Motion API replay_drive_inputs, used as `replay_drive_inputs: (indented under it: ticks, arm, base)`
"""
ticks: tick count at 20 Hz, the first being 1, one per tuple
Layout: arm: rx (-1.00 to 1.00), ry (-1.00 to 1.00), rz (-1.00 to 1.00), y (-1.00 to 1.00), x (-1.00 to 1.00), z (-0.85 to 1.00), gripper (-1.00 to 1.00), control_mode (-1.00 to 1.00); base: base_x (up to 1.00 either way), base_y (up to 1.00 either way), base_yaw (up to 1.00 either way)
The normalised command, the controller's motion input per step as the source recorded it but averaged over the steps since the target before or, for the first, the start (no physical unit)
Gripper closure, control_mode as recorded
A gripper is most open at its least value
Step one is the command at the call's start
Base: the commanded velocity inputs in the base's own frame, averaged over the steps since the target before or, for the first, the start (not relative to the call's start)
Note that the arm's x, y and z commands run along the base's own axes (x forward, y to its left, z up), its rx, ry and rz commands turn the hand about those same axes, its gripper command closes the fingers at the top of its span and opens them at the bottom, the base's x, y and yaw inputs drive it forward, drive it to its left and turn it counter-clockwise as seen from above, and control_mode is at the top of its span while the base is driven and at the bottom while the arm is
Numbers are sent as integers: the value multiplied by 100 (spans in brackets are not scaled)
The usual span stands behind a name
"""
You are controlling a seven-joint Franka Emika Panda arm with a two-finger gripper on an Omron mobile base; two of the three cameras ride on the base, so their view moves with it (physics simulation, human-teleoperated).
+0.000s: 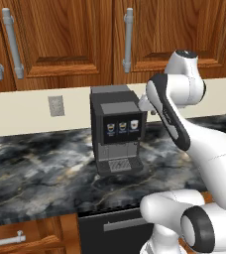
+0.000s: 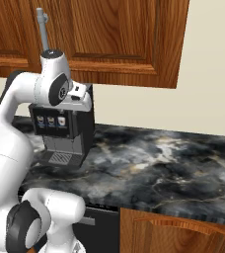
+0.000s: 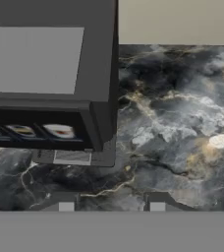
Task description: Close all open cabinet doors.
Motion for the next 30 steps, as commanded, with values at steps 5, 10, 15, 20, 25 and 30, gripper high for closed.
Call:
replay_drive_inputs:
  ticks: [5, 10, 15, 20, 25, 30]
  arm:
    - [-2, -4, 0, 0, -1, -8, -100, -100]
    - [0, -16, 0, 0, -81, 0, -100, -100]
    - [5, -16, 2, 0, -73, 1, -100, -100]
    - [12, -1, 0, 0, -58, 5, -100, -100]
    - [9, 12, 0, -3, -3, 30, -100, -100]
    - [11, 32, 0, -2, 0, 39, -100, -100]
  base:
    - [0, 0, 0]
    - [0, 0, 0]
    - [0, 0, 0]
    - [0, 0, 0]
    - [0, 0, 0]
    - [0, 0, 0]
